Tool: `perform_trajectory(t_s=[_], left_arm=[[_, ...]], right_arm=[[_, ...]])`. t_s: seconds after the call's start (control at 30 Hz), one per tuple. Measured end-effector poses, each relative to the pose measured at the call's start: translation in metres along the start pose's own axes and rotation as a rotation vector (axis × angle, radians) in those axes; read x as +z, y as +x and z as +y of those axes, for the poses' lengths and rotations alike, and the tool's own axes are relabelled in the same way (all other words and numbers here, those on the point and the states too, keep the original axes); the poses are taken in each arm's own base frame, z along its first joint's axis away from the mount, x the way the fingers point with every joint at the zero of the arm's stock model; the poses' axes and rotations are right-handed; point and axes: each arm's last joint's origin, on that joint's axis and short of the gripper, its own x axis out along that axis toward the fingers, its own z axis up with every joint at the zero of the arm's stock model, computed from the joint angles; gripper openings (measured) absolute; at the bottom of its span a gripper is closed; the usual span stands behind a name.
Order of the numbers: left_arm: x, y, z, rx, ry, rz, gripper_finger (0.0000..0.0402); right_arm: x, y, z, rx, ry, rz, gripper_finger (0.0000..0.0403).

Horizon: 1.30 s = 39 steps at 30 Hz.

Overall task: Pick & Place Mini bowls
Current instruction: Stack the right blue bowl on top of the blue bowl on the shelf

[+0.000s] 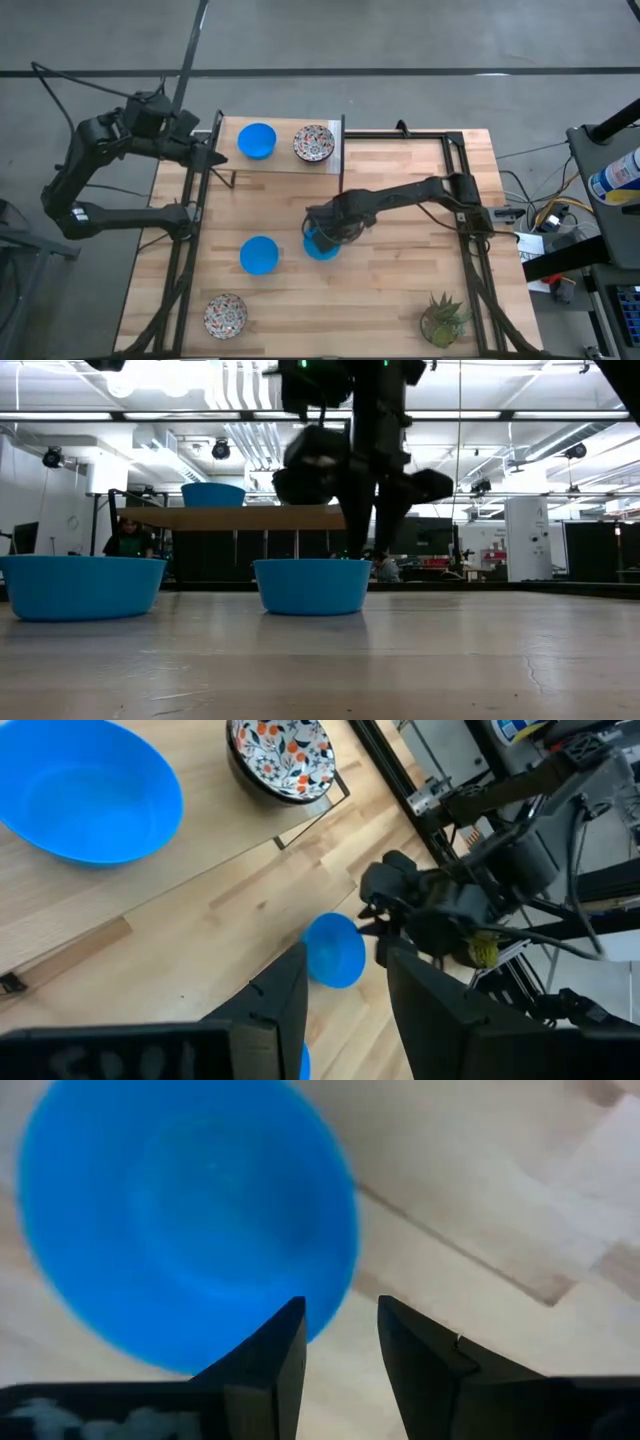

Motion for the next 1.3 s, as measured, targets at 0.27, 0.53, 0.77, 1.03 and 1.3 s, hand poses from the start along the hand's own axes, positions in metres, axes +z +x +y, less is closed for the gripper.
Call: perform_trajectory(t_s=[0.27,0.53,0.77,1.03,1.3], left_arm=[[0.001,0.001,0.0,-0.001,0.001,-0.003,0.0131],[0.0,0.013,0.005,0.027,0.003,0.035,0.0131],[-0.009,0.04,0.019,0.051,-0.06,0.157,0.0131],[-0.024,0.068,0.034,0.081,-0.122,0.268,0.0131],[-0.034,0.101,0.026,-0.043,-0.111,0.276,0.0131]], right_arm=[[0.008,0.017,-0.007,0.035,0.025,0.011,0.012],[0.007,0.022,-0.007,0.061,-0.003,0.028,0.0063],[0.002,0.017,-0.003,0.089,-0.021,0.057,0.001],[-0.006,-0.033,0.024,0.245,-0.024,-0.013,0.0009],[0.006,-0.082,0.04,0.379,0.007,-0.123,0.0009]])
